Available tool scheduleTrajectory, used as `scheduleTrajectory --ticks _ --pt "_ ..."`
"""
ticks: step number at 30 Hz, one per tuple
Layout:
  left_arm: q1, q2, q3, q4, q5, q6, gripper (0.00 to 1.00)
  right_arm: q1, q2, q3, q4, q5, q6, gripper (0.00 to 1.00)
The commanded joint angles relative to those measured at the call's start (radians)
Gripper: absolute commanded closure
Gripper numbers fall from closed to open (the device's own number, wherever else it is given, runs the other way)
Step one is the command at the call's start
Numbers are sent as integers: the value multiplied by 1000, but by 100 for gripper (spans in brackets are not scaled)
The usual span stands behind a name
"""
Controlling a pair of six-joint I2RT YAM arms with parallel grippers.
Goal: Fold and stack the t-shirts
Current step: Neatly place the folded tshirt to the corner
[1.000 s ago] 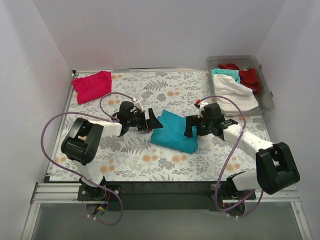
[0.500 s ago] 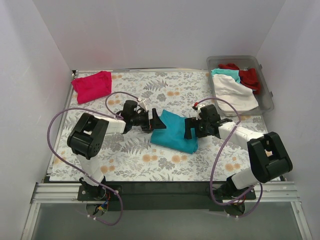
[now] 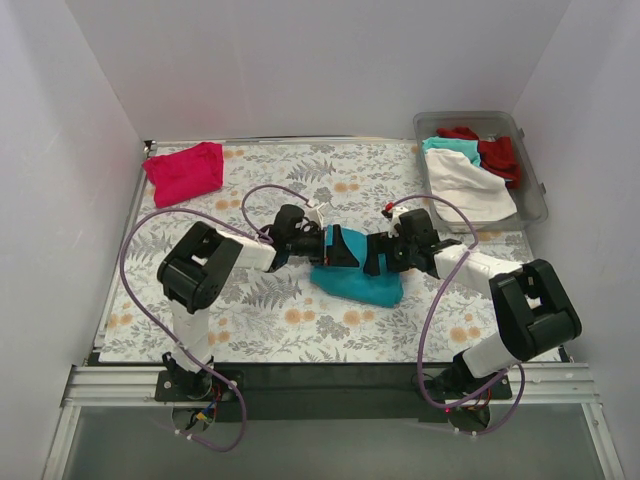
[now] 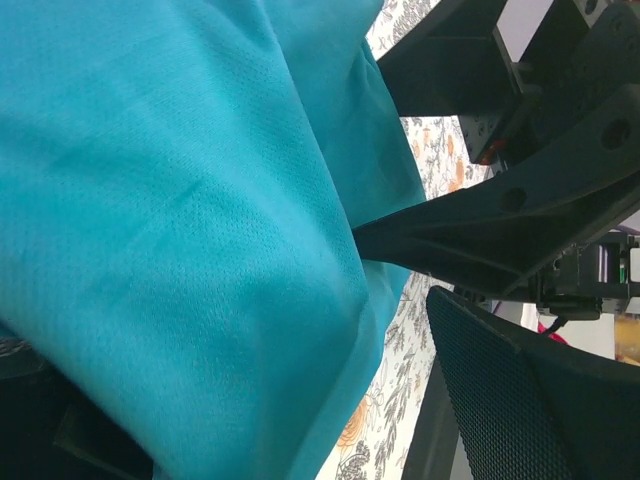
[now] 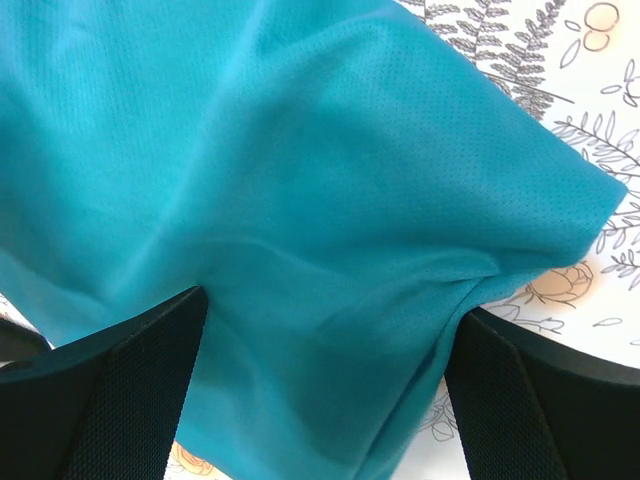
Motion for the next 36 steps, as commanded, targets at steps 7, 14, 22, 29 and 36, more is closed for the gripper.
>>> scheduleTrajectory --ticks 7,14,22,29,36 --pt "-62 85 -31 -39 -36 -41 12 23 40 -37 33 -56 17 19" --pt "-64 122 -34 -19 -74 -74 81 29 -22 -66 24 -45 20 18" --pt "-39 90 3 -120 -156 -30 100 29 -142 -105 -42 8 15 14" --pt "132 -16 125 -352 -234 149 100 29 -248 -77 -91 33 9 9" --pt "261 79 470 -677 -277 370 100 29 -285 -36 -91 10 -8 8"
